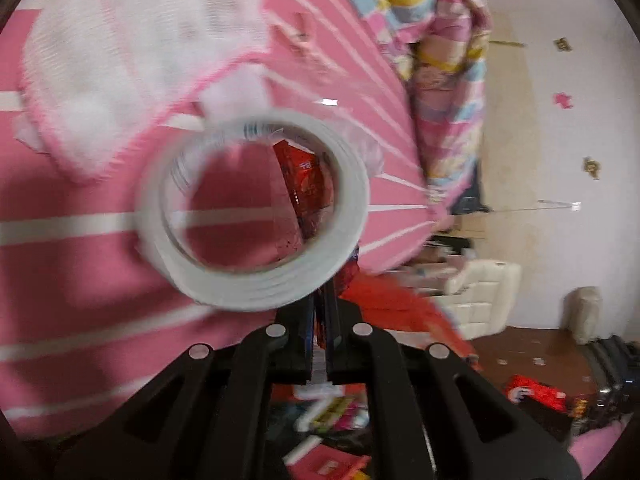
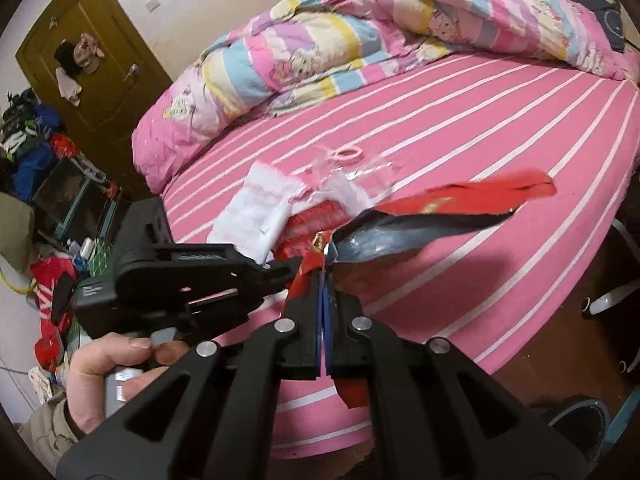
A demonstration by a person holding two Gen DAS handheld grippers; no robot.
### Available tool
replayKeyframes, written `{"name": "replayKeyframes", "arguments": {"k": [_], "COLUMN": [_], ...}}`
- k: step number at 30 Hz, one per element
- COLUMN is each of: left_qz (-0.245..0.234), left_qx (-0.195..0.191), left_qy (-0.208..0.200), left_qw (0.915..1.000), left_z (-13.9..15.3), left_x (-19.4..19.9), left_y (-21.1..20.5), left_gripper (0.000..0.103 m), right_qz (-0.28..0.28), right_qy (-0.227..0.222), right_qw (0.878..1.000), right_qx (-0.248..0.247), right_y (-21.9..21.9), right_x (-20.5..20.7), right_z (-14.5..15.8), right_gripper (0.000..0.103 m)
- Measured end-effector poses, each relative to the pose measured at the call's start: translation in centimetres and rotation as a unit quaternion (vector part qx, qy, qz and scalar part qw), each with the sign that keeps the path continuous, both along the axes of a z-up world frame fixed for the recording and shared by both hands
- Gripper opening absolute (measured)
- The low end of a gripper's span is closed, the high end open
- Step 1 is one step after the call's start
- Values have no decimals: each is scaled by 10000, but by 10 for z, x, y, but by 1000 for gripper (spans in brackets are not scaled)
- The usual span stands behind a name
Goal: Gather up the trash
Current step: 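Lift the red packet and red wrapper off the bed with both tools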
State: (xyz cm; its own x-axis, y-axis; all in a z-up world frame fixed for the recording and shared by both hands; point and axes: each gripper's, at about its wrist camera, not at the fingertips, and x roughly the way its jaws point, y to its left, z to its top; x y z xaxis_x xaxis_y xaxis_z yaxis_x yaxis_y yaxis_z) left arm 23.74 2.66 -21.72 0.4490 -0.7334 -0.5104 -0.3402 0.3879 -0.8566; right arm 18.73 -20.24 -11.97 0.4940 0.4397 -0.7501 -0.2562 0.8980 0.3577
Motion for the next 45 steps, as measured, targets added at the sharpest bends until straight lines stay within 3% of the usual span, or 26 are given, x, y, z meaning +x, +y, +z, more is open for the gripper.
{"name": "replayKeyframes", "arguments": {"k": [2, 3, 5, 9, 13, 16, 19, 20, 21, 23, 25, 31, 45], "left_qz": [87, 263, 607, 749, 756, 951, 1453, 1523, 1302, 1144, 1159, 951, 576], "left_qx": [-215, -588, -871, -481, -545, -844, -1124, -1060, -892, -979, -1043, -576, 61], "left_qy": [-139, -286, -393, -252, -42, -55, -272, -164, 106, 199, -66, -419, -856], "left_qw": [9996, 9975, 9936, 9957, 9956, 9919, 9826, 9825, 9874, 9884, 9878, 9929, 9946], "left_z": [11, 19, 27, 23, 7, 2, -2, -7, -17, -22, -13, 21, 81], "left_x": [-2, -4, -10, -22, -43, -54, -68, -71, -71, -75, -79, -74, -87], "left_y": [2, 9, 25, 43, 44, 50, 71, 72, 65, 54, 53, 51, 32], "left_gripper": [4, 4, 4, 4, 4, 4, 4, 4, 4, 4, 4, 4, 3], "right_qz": [-70, -96, -108, -63, 5, 36, 24, 23, 32, 30, -3, -44, -34], "right_qy": [-104, -157, -203, -221, -206, -231, -281, -293, -289, -280, -302, -377, -632], "right_qw": [9999, 9998, 9997, 9997, 9997, 9997, 9995, 9995, 9995, 9996, 9995, 9991, 9976], "right_qx": [39, 57, 73, 86, 120, 110, 138, 133, 123, 87, 124, 209, 277], "right_y": [-7, -10, -12, -9, -3, -1, -4, -4, -4, -5, -7, -11, -17], "right_x": [0, 0, 1, 0, -5, -8, -11, -12, -12, -12, -14, -17, -40], "right_z": [10, 15, 21, 25, 24, 28, 33, 34, 35, 35, 38, 46, 76], "right_gripper": [1, 1, 1, 1, 1, 1, 1, 1, 1, 1, 1, 1, 1]}}
